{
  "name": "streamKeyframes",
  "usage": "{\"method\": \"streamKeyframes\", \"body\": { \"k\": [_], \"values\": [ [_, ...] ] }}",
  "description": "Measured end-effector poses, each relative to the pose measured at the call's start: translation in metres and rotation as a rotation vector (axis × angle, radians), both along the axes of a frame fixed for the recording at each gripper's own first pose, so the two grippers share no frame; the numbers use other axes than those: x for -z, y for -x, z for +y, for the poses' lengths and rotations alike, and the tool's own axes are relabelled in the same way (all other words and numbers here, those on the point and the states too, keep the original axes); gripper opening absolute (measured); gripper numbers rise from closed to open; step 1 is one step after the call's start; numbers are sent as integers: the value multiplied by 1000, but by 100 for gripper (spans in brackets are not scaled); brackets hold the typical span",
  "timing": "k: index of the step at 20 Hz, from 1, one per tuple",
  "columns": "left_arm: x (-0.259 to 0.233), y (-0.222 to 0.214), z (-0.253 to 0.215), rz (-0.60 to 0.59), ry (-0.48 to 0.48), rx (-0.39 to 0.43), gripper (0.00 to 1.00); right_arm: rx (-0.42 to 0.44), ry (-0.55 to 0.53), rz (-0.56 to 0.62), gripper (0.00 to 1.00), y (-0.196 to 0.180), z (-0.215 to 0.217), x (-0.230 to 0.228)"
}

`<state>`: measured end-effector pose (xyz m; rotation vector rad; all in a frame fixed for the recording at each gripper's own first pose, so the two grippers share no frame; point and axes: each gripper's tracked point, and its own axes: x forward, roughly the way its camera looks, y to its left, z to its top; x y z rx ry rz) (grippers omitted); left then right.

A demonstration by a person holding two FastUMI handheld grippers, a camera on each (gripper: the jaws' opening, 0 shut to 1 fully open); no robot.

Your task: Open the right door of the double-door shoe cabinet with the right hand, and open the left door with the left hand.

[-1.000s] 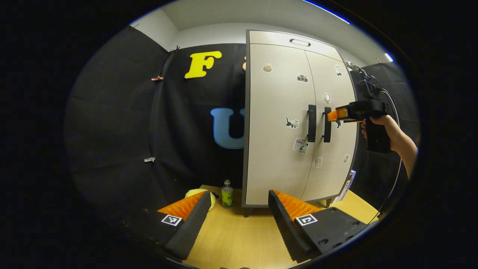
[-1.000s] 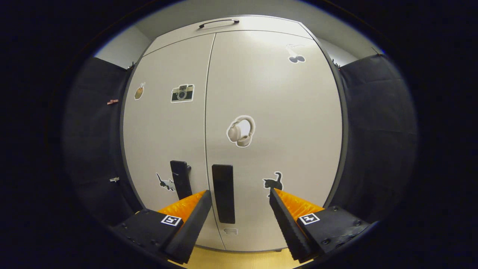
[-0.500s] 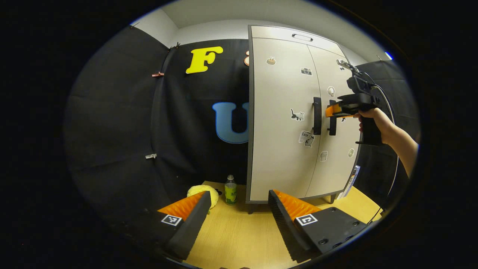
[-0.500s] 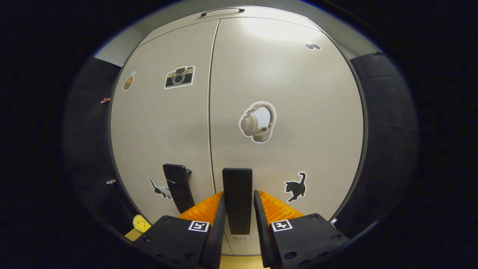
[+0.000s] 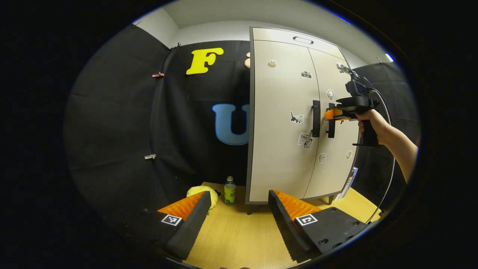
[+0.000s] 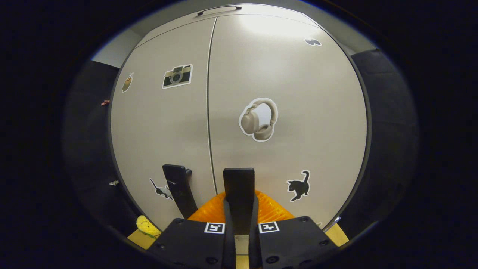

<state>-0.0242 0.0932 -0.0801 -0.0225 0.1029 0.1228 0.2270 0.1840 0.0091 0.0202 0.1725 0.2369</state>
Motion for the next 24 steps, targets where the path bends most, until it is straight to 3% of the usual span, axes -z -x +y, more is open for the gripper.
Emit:
{"method": "streamKeyframes", "body": {
  "k": [2, 10, 24],
  "values": [
    [-1, 1, -4, 0, -3, 14, 95, -20, -15, 4, 12, 7, -2, -2],
    [-11, 5, -31, -17, -8, 79, 95, -72, -41, -3, 12, 29, -19, -9],
    [-22, 17, -54, -43, 3, 82, 95, 19, 16, -17, 11, 62, -79, -14]
  ]
}}
